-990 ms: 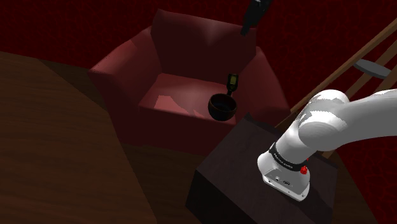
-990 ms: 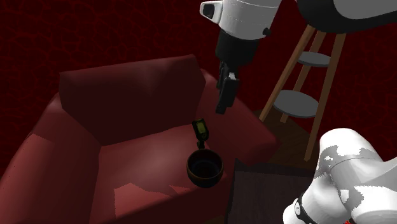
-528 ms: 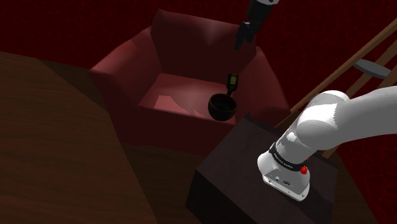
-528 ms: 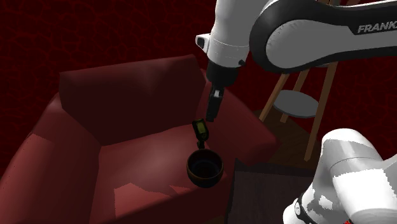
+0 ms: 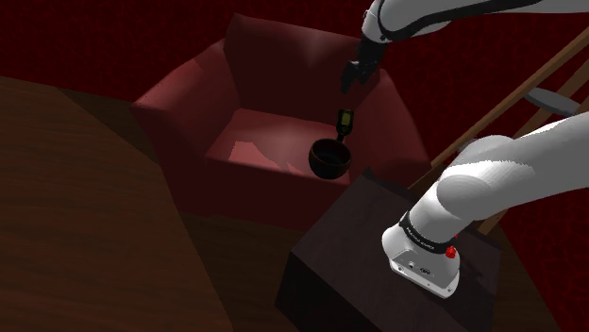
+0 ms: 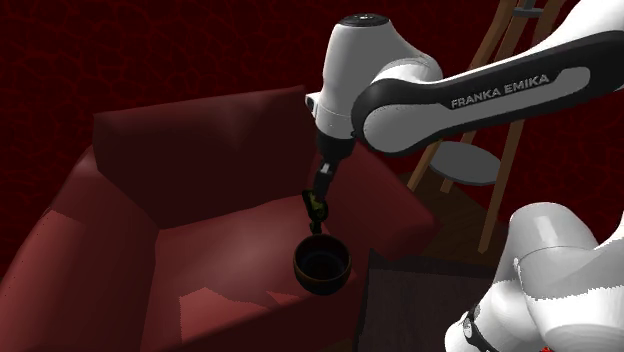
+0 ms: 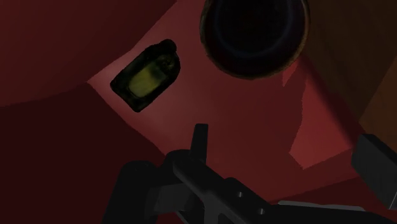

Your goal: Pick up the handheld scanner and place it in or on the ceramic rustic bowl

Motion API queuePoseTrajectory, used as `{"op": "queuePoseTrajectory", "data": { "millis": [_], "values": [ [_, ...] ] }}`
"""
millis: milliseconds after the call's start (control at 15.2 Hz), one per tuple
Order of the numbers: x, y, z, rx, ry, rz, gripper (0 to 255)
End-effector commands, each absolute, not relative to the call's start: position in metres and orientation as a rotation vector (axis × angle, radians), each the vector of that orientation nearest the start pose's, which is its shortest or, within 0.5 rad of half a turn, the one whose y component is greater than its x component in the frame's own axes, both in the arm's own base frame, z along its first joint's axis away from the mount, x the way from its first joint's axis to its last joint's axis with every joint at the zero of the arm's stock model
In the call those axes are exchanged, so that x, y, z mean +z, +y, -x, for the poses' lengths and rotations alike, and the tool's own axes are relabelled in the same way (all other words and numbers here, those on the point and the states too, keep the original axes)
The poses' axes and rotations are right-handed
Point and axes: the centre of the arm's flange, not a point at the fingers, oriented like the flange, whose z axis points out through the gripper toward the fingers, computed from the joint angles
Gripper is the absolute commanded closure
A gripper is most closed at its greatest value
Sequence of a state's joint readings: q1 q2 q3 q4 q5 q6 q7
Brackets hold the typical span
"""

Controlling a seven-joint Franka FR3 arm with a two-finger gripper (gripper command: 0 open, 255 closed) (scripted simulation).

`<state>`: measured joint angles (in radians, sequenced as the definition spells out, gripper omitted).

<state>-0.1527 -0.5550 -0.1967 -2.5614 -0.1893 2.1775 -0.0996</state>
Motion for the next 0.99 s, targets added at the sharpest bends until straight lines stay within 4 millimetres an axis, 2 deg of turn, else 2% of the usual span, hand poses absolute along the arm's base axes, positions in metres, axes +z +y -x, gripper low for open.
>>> {"op": "queuePoseTrajectory", "data": {
  "millis": [0,924],
  "values": [
    [0.442,-0.157,-0.371,-0.242,0.269,3.216,0],
    [0.291,-0.261,-0.389,-0.214,0.628,3.163,0]
  ]
}}
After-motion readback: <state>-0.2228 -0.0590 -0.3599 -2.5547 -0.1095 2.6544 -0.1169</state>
